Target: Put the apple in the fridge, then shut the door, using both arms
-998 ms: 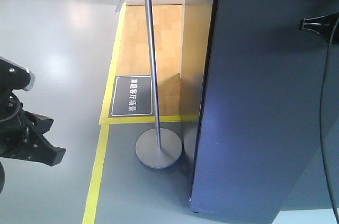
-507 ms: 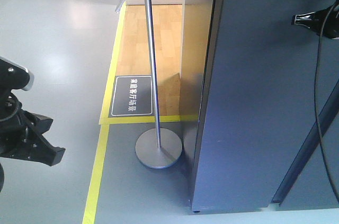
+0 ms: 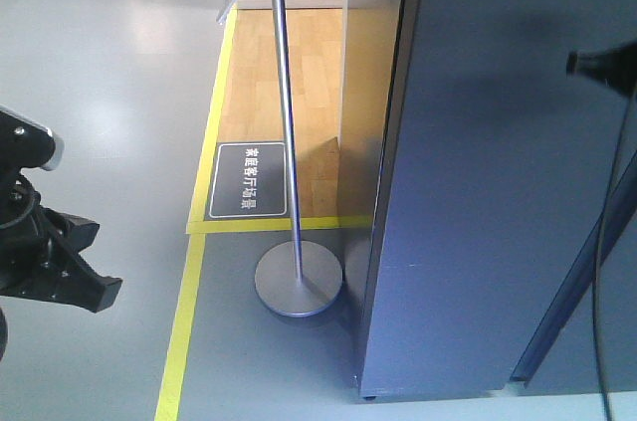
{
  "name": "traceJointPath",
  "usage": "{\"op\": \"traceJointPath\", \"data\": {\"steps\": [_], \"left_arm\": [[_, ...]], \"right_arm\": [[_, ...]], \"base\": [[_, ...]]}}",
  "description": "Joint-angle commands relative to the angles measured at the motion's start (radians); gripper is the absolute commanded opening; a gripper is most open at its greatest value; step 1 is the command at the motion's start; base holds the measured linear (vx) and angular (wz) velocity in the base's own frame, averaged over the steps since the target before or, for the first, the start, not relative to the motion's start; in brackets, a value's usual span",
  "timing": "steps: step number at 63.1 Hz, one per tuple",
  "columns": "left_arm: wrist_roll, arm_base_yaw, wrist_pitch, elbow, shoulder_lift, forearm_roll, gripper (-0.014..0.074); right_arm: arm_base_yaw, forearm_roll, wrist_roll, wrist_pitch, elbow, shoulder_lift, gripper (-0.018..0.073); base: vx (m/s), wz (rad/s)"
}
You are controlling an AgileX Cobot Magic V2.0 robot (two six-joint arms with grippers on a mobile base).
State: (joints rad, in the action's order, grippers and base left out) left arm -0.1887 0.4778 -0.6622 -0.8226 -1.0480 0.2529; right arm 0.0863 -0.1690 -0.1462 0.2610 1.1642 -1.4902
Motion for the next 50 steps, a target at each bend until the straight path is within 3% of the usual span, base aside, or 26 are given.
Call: {"op": "traceJointPath", "data": {"steps": [1,13,28,50], "left_arm": [[-0.010,-0.001,0.047,-0.026,0.015,0.008,-0.0006],[-0.010,-0.001,0.047,-0.026,0.015,0.008,-0.0006],[-0.010,-0.001,0.047,-0.026,0.015,0.008,-0.0006],[-0.010,-0.001,0.047,-0.026,0.015,0.008,-0.0006]], "right_arm": [[-0.047,-0.002,0.036,-0.060,-0.101,0.151,-0.0003],[-0.145,0.034,0.035,-0.035,-0.344,0.386,-0.0003],[-0.216,0.078,0.040,0.095,-0.522,0.675,-0.0003],[-0.218,0.072,0.049,0.492,-0.553,1.019,-0.0003]], "base": [[0.00,0.00],[0.00,0.00],[0.00,0.00],[0.00,0.00]]}}
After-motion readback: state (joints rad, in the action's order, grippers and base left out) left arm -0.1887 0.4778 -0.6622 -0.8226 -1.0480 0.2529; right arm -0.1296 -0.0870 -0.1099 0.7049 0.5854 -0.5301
